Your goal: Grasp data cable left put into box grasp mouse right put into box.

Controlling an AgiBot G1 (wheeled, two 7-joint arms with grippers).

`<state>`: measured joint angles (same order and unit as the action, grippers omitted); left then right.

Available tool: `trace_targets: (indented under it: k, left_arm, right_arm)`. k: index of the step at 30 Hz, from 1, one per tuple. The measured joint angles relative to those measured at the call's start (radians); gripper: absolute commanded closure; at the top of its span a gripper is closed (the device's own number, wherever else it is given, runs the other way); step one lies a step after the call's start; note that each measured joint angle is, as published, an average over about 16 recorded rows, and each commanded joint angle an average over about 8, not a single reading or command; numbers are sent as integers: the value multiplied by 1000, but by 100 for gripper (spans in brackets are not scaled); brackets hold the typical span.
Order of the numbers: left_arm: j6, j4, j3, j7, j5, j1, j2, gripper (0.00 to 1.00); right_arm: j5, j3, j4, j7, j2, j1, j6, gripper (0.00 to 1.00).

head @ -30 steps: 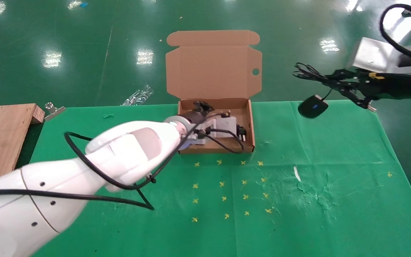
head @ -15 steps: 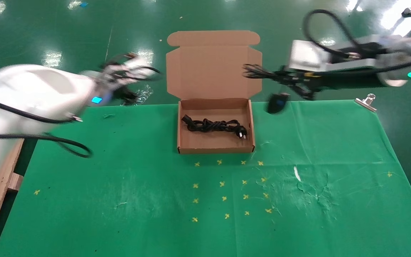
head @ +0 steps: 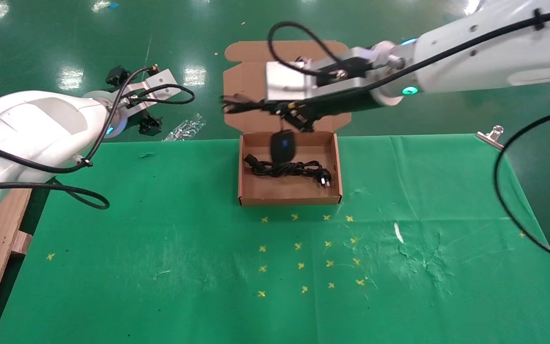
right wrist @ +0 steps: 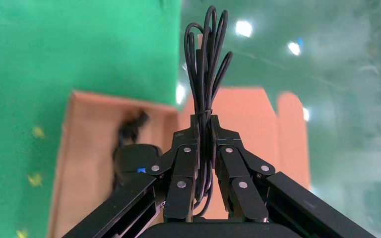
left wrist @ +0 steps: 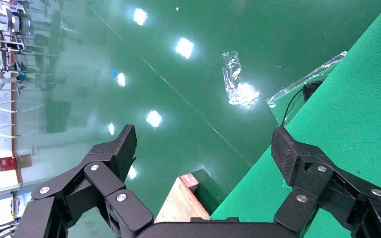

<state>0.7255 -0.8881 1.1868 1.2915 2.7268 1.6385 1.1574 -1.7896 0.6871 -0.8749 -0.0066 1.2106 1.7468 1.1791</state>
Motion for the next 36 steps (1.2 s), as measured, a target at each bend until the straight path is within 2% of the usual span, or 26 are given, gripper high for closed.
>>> trace_targets:
  k: [7, 14, 15, 16, 22, 24, 36]
  left_arm:
    - [4, -7, 0, 8, 7, -2, -2, 0]
    - [6, -11, -1, 10, 10, -3, -3, 0]
    - [6, -11, -1, 11, 10, -3, -3, 0]
    - [6, -11, -1, 11, 10, -3, -3, 0]
    - [6, -12, -1, 11, 10, -3, -4, 0]
    - [6, -12, -1, 12, 10, -3, -4, 0]
    - [6, -12, -1, 11, 11, -3, -4, 0]
  right_arm:
    - [27, 2, 133, -29, 42, -28, -11, 100]
    - [31, -6, 296, -58, 60, -66, -84, 100]
    - [31, -7, 321, -63, 62, -71, -98, 98]
    - [30, -9, 343, -68, 64, -76, -112, 91]
    - [27, -14, 441, -92, 77, -95, -176, 16]
    - [27, -15, 457, -96, 79, -98, -188, 0]
    - [28, -16, 455, -95, 79, -99, -188, 0]
